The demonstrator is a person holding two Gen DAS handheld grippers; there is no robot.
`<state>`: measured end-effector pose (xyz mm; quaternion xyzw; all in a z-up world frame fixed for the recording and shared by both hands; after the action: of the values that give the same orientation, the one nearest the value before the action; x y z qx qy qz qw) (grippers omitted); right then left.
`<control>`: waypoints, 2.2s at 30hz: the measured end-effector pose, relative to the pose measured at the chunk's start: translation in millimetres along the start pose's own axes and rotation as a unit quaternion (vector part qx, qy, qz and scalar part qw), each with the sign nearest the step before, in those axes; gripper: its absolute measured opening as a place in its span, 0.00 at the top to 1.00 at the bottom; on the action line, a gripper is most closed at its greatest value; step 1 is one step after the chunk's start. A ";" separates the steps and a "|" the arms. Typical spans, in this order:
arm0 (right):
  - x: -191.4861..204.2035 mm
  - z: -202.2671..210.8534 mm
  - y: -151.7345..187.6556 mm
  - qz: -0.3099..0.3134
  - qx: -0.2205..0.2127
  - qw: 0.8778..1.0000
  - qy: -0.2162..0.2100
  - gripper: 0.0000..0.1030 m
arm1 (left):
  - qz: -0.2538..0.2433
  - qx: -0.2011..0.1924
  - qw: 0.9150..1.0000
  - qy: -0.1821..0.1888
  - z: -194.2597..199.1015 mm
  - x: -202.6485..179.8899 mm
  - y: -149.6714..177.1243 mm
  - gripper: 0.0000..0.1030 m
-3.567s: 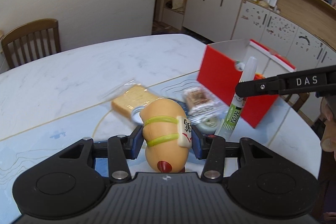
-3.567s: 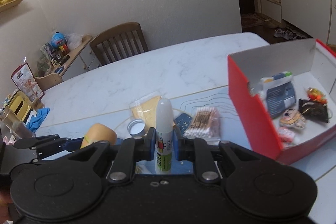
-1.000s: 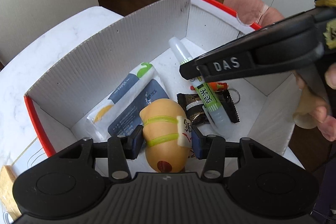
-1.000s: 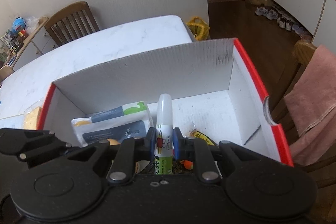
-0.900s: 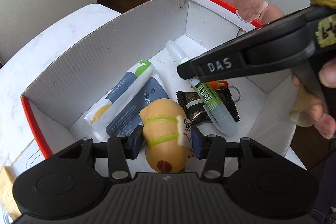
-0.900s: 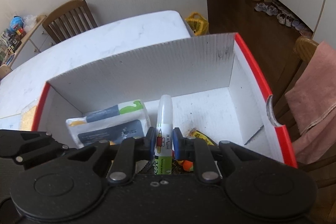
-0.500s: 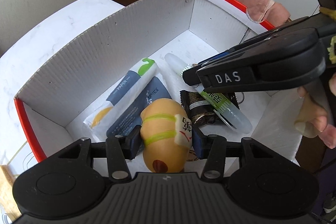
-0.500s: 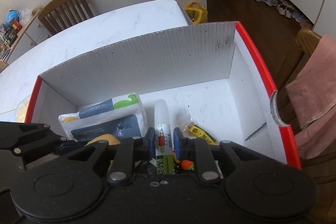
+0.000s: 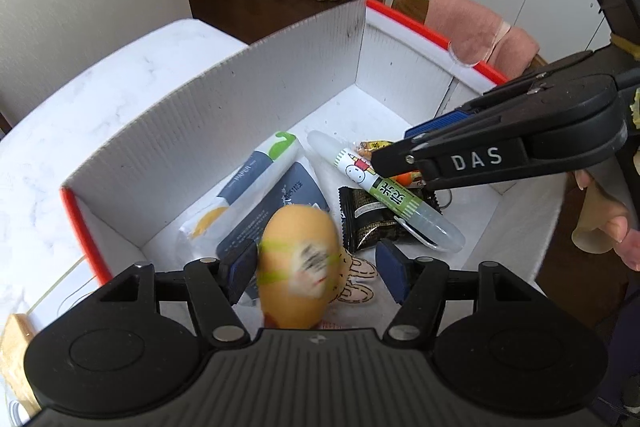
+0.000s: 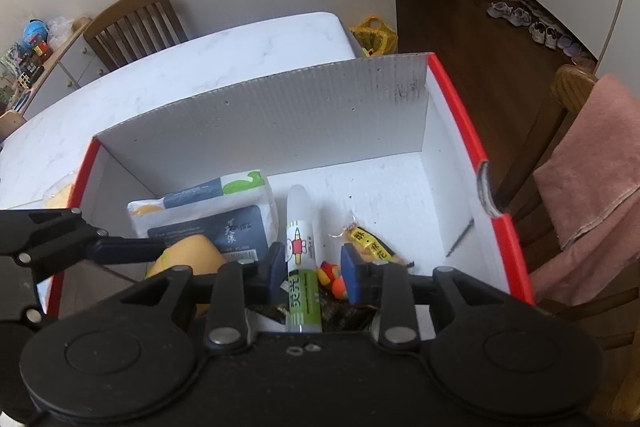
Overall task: Organize objects
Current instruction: 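Open the left tool to drop the sausage toy while the right tool releases the glue stick, then withdraw both tools toward the bread slice and cotton swab pack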
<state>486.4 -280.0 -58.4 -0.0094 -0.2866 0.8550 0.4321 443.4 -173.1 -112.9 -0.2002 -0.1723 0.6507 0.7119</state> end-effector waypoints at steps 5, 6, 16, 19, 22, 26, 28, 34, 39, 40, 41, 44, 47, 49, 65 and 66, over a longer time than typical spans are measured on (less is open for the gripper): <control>3.5 14.8 3.9 -0.002 -0.011 1.000 -0.005 0.67 | 0.004 -0.025 1.000 -0.007 18.8 2.7 3.8 0.37; 5.1 17.9 5.0 -0.001 -0.012 1.000 -0.006 0.67 | 0.005 -0.030 1.000 -0.008 23.3 3.3 5.0 0.37; 32.1 53.7 14.2 0.014 -0.046 0.999 -0.021 0.59 | 0.028 -0.084 0.996 -0.003 74.7 9.0 17.6 0.37; 43.4 64.0 18.1 0.019 -0.059 0.998 -0.021 0.53 | 0.029 -0.099 0.995 -0.003 91.0 11.5 23.1 0.37; 56.0 73.9 21.7 0.021 -0.071 0.997 -0.021 0.48 | 0.030 -0.112 0.993 -0.003 106.2 15.8 30.3 0.37; 73.6 85.6 26.3 0.025 -0.088 0.996 -0.019 0.40 | 0.036 -0.128 0.991 -0.002 125.5 25.3 42.4 0.33; 82.5 89.0 29.6 0.024 -0.094 0.995 -0.020 0.38 | 0.037 -0.135 0.990 -0.001 134.5 31.2 49.2 0.29; 115.0 91.6 36.1 0.016 -0.108 0.994 -0.024 0.25 | 0.035 -0.146 0.989 0.005 159.1 52.0 73.7 0.23; 144.2 93.0 40.5 0.014 -0.122 0.992 -0.019 0.07 | 0.052 -0.152 0.987 0.008 174.3 77.4 95.8 0.19; 149.4 93.2 41.3 0.014 -0.126 0.992 -0.017 0.03 | 0.056 -0.152 0.987 0.006 176.9 83.3 100.2 0.19; 154.5 93.3 42.5 0.014 -0.130 0.991 -0.015 0.02 | 0.060 -0.153 0.986 0.004 179.4 89.4 104.9 0.19; 168.5 91.5 43.7 0.014 -0.135 0.991 -0.018 0.01 | 0.071 -0.156 0.985 0.004 184.7 109.1 119.9 0.18; 182.7 87.0 45.3 0.017 -0.133 0.991 -0.015 0.01 | 0.083 -0.154 0.984 0.000 186.9 126.5 132.8 0.09; 191.8 82.4 46.0 0.019 -0.129 0.991 -0.015 0.01 | 0.088 -0.157 0.984 -0.004 187.4 137.1 140.7 0.02; 254.8 23.2 46.9 0.035 -0.088 0.995 -0.009 0.01 | 0.100 -0.171 0.978 -0.060 156.8 213.4 186.0 0.01; 257.6 19.3 46.4 0.037 -0.086 0.996 -0.008 0.01 | 0.098 -0.172 0.978 -0.060 153.3 216.2 187.2 0.01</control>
<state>285.9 -119.0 -5.7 -0.0498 -0.3617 0.8427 0.3957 225.6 65.1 -79.6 -0.2957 -0.3036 0.6889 0.5880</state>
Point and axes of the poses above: each gripper's, at about its wrist camera, not at the fingertips, and z roughly against the way its jaws point, x to its left, y to its underside, the point moved 6 cm from there along -z, roughly the way its jaws point, and after that the axes turned 1 degree about -y, right-handed, at the moved point
